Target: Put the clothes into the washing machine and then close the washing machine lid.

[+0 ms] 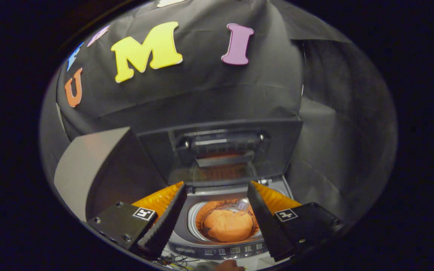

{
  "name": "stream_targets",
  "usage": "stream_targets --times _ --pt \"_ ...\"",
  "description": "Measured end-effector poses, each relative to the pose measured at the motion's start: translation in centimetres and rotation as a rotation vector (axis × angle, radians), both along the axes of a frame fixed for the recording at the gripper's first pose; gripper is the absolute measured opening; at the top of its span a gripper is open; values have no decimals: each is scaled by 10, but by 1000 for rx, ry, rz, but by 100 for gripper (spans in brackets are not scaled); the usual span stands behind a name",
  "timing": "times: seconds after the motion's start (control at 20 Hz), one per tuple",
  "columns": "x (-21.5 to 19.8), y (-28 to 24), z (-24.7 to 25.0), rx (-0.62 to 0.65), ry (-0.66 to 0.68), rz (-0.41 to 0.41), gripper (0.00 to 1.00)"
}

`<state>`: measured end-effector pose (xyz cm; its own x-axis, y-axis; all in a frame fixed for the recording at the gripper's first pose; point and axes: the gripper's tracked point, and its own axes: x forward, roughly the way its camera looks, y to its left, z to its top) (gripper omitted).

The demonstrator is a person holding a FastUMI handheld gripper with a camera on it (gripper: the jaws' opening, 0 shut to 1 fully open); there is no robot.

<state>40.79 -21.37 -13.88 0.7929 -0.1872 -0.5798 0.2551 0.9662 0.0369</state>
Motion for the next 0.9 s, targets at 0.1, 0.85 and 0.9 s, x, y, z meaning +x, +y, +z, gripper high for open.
stream_targets --times 0.1,0.85,0.9 --pt "16 3 27 -11 -32 23 100" --pt "142 2 52 -12 0 91 100" --pt "148 2 47 -12 14 93 100"
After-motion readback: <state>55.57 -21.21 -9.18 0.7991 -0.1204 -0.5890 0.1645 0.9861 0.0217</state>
